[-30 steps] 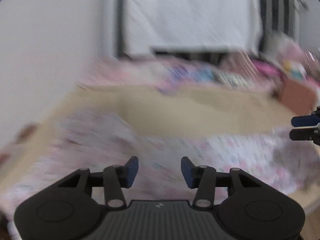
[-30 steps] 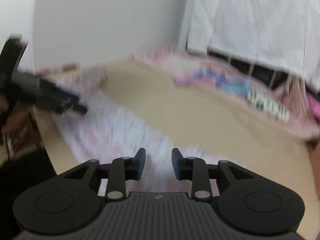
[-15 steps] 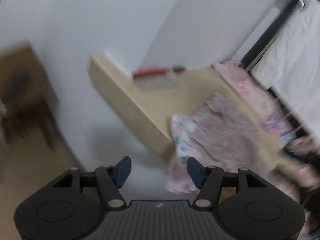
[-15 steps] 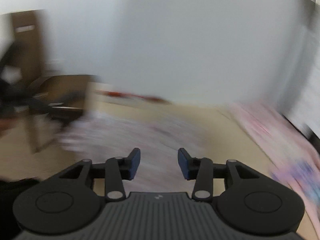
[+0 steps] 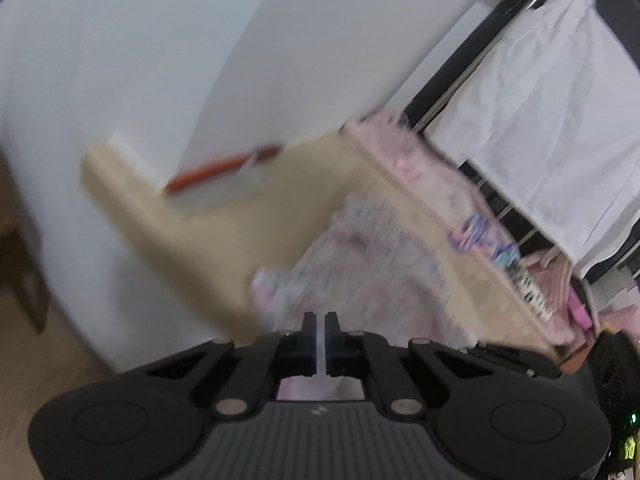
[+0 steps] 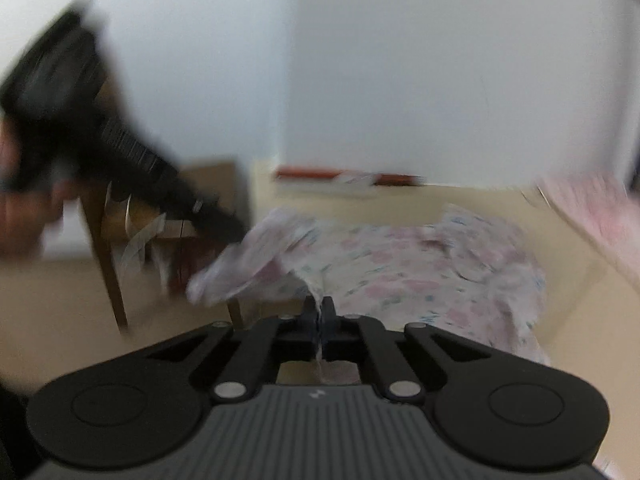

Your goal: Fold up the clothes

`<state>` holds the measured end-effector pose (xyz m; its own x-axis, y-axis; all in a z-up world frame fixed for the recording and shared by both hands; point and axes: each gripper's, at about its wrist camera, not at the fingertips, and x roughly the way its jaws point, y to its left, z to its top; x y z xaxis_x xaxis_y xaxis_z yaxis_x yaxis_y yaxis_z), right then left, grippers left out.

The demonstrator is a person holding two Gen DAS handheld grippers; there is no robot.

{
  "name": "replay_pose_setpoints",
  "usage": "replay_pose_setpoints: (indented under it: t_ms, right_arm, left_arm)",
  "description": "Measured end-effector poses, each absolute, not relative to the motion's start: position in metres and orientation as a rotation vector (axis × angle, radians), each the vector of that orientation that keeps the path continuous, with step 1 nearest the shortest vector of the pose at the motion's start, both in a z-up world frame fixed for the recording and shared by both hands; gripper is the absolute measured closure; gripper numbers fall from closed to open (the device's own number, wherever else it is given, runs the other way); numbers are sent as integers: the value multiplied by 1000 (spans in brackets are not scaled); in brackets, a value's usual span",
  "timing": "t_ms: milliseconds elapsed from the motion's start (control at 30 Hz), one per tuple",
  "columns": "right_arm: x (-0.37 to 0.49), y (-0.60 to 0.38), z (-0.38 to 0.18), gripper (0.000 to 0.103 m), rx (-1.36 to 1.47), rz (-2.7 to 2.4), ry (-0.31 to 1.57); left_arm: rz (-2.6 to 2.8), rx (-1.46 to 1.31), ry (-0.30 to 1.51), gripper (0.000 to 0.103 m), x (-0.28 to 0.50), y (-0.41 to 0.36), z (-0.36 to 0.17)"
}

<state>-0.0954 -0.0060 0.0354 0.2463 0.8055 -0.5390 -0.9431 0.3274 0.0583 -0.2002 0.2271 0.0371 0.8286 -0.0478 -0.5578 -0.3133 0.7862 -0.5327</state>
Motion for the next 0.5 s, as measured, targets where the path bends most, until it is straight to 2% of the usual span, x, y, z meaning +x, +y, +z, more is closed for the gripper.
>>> replay_pose_setpoints:
  t_ms: [33, 100, 133, 167, 200, 400, 433, 500]
  right_arm:
    - [-83, -11, 38, 102, -219, 1161, 574]
    - [-61, -18, 38, 102, -112, 1030, 665]
    - [-52, -22, 36, 102, -68, 959, 713]
    - [-46, -26, 35, 102, -36, 907, 736]
    - [-43, -32, 33, 101, 4, 876, 749]
    - [-40, -48, 30, 97, 74, 867, 769]
    - [-42, -51, 30, 94, 73, 874, 761]
    - [-52, -54, 34, 81, 45, 860, 702]
  left_arm:
    - [148, -626, 559, 92, -194, 224, 46]
    - [129, -504, 520, 65, -184, 215, 63]
    - [100, -413, 506, 57, -183, 208, 68]
    - [71, -322, 491, 43, -182, 200, 73]
    - [37, -232, 473, 35, -182, 193, 75]
    - [-155, 224, 468, 34, -187, 155, 34]
    - [-180, 275, 469, 34, -186, 150, 28]
    - [-221, 313, 481, 35, -179, 146, 22]
